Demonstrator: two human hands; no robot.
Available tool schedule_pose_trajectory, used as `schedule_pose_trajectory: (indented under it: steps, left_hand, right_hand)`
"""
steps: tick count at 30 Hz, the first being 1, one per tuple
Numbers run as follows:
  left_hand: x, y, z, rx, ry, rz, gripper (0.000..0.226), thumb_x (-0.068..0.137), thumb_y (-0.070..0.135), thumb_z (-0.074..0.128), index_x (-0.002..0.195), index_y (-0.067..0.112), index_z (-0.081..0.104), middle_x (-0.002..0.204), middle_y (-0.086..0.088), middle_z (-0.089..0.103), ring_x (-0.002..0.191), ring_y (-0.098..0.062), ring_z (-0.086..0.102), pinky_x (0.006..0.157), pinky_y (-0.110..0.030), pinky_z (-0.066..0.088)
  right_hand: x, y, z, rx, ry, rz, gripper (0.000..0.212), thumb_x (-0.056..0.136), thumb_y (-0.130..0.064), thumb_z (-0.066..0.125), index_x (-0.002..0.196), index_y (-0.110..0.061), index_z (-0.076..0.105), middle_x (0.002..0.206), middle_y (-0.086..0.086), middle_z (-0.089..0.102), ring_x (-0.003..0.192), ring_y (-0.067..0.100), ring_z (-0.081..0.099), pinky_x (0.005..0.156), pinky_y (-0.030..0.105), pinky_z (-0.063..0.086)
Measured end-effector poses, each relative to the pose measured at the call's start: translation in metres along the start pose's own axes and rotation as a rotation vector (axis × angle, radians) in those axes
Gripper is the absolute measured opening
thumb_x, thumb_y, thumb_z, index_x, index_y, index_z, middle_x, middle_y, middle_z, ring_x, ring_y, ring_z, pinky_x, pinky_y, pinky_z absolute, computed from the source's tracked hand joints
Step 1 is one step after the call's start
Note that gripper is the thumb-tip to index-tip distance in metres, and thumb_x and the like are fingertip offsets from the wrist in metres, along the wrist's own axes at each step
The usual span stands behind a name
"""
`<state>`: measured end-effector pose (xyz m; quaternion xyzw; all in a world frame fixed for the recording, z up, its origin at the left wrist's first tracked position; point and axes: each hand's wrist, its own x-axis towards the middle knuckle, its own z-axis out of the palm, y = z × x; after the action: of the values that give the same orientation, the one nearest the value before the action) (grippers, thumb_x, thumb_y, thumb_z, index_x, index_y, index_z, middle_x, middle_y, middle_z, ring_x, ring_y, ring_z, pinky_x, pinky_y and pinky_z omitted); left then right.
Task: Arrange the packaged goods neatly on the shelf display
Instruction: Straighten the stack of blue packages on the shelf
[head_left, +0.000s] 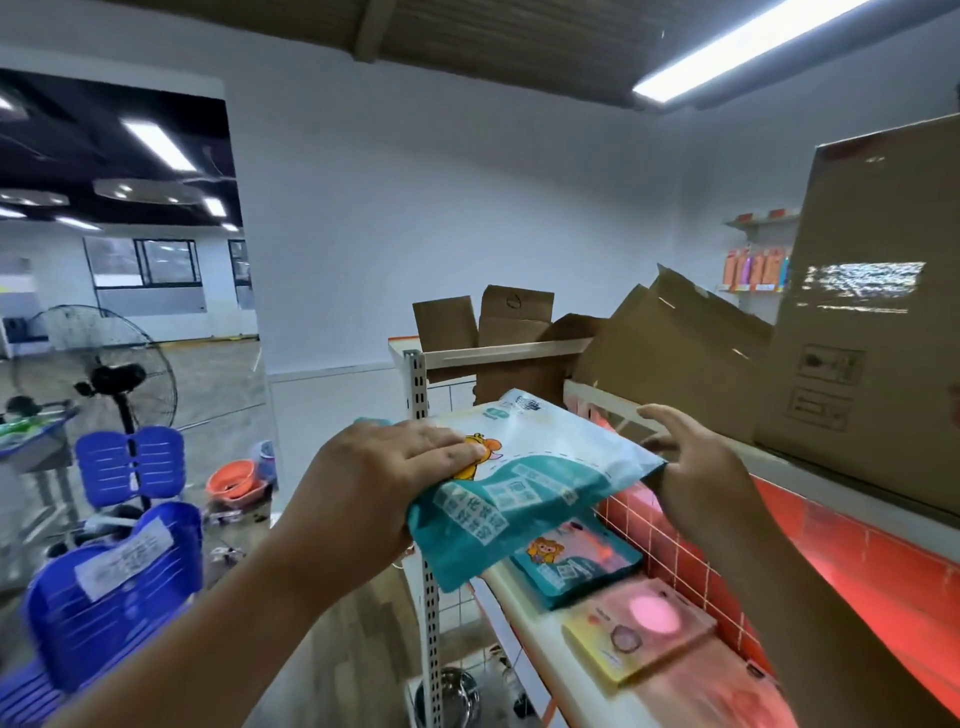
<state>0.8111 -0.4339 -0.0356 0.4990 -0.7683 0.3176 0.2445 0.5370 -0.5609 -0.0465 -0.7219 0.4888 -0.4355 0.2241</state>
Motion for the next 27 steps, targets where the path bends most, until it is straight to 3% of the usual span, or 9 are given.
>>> schedule_pose_trajectory:
  steps: [3,7,9,12,16,23,26,27]
  left_hand:
    - [-0.002,-0.024,0.026,-0.033,-0.022,-0.014,0.056,0.077,0.053,0.064,0.128,0.029,0.068,0.127,0.008,0.069,0.113,-0.015,0.069,0.088,-0.031,0.052]
    - [-0.004,-0.064,0.065,-0.081,-0.048,-0.008,0.055,0.082,0.057,0.057,0.130,0.034,0.066,0.130,0.011,0.067,0.115,-0.012,0.067,0.089,-0.032,0.054]
    - [-0.005,-0.086,0.086,-0.105,-0.049,0.015,0.054,0.081,0.056,0.060,0.131,0.036,0.065,0.131,0.013,0.066,0.116,-0.011,0.066,0.092,-0.029,0.049]
    - [-0.004,-0.118,0.110,-0.121,-0.028,0.059,0.056,0.078,0.055,0.064,0.130,0.036,0.065,0.130,0.012,0.066,0.115,-0.012,0.067,0.093,-0.028,0.046]
    - [-0.003,-0.155,0.140,-0.162,-0.029,0.115,0.059,0.077,0.051,0.077,0.132,0.036,0.065,0.133,0.010,0.065,0.118,-0.015,0.066,0.093,-0.034,0.050]
    - [0.004,-0.172,0.195,-0.270,-0.048,0.205,0.065,0.076,0.040,0.086,0.136,0.034,0.062,0.132,0.008,0.067,0.117,-0.015,0.066,0.091,-0.036,0.054]
    - [0.010,-0.169,0.227,-0.279,-0.055,0.250,0.058,0.083,0.036,0.082,0.137,0.034,0.061,0.132,0.006,0.067,0.118,-0.018,0.065,0.090,-0.038,0.055]
    - [0.012,-0.167,0.237,-0.279,-0.064,0.269,0.053,0.087,0.033,0.077,0.137,0.034,0.060,0.132,0.006,0.066,0.118,-0.019,0.065,0.090,-0.039,0.055]
  right_hand:
    - [0.018,0.005,0.021,0.137,-0.016,0.123,0.047,0.074,-0.021,0.062,0.119,-0.036,0.063,0.099,0.005,0.074,0.076,0.022,0.066,0.073,0.040,0.056]
    - [0.035,-0.003,0.050,0.456,-0.076,0.289,0.066,0.083,0.019,0.034,0.113,-0.029,0.068,0.079,0.014,0.075,0.058,0.030,0.067,0.062,0.045,0.061]
    - [0.041,-0.011,0.063,0.649,-0.112,0.321,0.069,0.080,0.028,0.031,0.108,-0.020,0.073,0.088,0.016,0.076,0.065,0.031,0.070,0.062,0.043,0.063]
    - [0.052,-0.015,0.078,0.781,-0.173,0.342,0.062,0.080,0.027,0.033,0.101,-0.011,0.077,0.117,0.025,0.064,0.082,0.034,0.073,0.061,0.038,0.062]
    - [0.059,-0.011,0.095,0.865,-0.236,0.286,0.049,0.071,0.014,0.049,0.111,-0.001,0.072,0.123,0.028,0.062,0.089,0.039,0.069,0.073,0.050,0.062]
    - [0.069,0.015,0.117,0.787,-0.164,0.298,0.052,0.069,-0.013,0.070,0.119,-0.002,0.069,0.116,0.025,0.068,0.087,0.042,0.063,0.068,0.049,0.060]
    - [0.078,0.043,0.124,0.456,-0.033,0.302,0.030,0.084,-0.001,0.068,0.111,-0.011,0.074,0.113,0.011,0.073,0.085,0.027,0.069,0.067,0.038,0.061]
    - [0.081,0.054,0.125,0.329,0.011,0.286,0.033,0.085,0.006,0.062,0.108,-0.015,0.075,0.111,0.007,0.074,0.087,0.020,0.071,0.070,0.033,0.059]
